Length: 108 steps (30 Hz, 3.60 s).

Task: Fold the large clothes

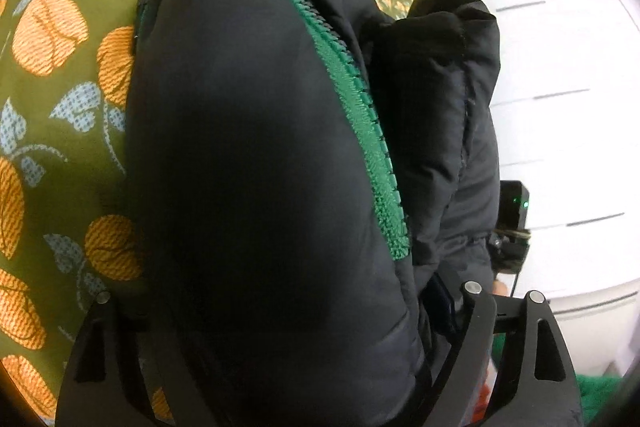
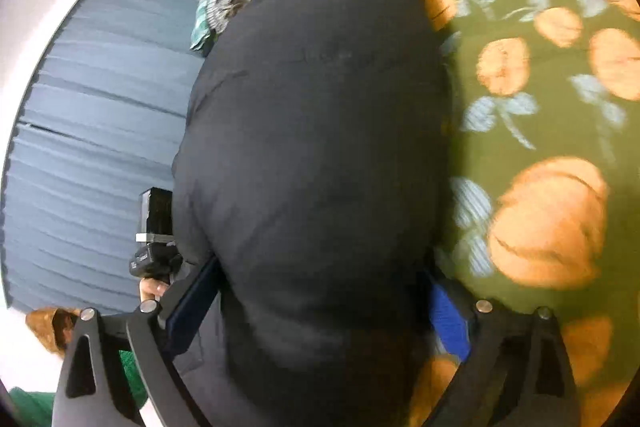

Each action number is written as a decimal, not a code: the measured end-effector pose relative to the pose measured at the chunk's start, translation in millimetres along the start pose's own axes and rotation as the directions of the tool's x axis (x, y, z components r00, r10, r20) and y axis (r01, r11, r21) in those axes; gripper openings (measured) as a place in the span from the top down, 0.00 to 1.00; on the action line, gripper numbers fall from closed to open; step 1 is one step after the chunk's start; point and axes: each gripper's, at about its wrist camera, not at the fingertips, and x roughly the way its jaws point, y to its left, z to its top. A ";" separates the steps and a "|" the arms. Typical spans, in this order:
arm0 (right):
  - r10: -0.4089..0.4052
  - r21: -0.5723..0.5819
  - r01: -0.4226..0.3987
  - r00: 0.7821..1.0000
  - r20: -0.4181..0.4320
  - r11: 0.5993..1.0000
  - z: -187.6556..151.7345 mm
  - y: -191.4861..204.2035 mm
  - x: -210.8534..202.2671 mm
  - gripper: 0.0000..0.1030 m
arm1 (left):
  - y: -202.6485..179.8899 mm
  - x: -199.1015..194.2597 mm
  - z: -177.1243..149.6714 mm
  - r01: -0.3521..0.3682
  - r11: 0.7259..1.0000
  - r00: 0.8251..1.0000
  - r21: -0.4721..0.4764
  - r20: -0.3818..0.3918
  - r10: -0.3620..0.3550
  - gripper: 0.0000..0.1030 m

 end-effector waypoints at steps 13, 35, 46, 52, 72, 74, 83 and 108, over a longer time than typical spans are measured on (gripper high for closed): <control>0.099 -0.249 -0.072 0.990 0.099 0.966 16.9 90.5 -57.6 0.33 | -100.1 -54.6 22.8 -0.001 0.989 0.989 0.150 0.148 -0.022 0.51; -0.037 -0.084 0.050 0.989 0.145 0.995 144.1 -12.3 -55.6 0.08 | -115.5 53.2 138.5 -0.135 0.979 0.980 0.154 0.166 0.109 0.15; -0.560 -0.366 0.757 0.650 0.514 0.542 53.8 155.2 -135.1 0.07 | -256.3 0.9 -13.2 -0.811 0.502 0.553 0.302 0.677 0.486 0.00; -0.563 -0.277 0.852 0.506 0.653 0.444 -15.6 216.5 -176.2 0.07 | -274.6 -40.3 -59.0 -0.829 0.534 0.454 0.167 0.758 0.468 0.00; -0.521 -0.182 0.854 0.452 0.724 0.487 -93.4 259.5 -223.0 0.07 | -311.2 -55.4 -118.4 -0.775 0.623 0.473 0.107 0.751 0.460 0.00; -0.559 -0.201 0.846 0.485 0.673 0.493 -85.4 252.8 -218.4 0.07 | -314.2 -55.5 -120.3 -0.766 0.635 0.486 0.104 0.740 0.465 0.00; -0.563 -0.213 0.821 0.528 0.635 0.530 -99.6 255.3 -218.4 0.07 | -320.6 -63.3 -132.5 -0.756 0.651 0.486 0.075 0.730 0.480 0.00; -0.590 -0.251 0.828 0.540 0.600 0.502 -124.3 271.2 -200.4 0.07 | -324.1 -72.0 -148.2 -0.790 0.612 0.423 0.016 0.737 0.527 0.00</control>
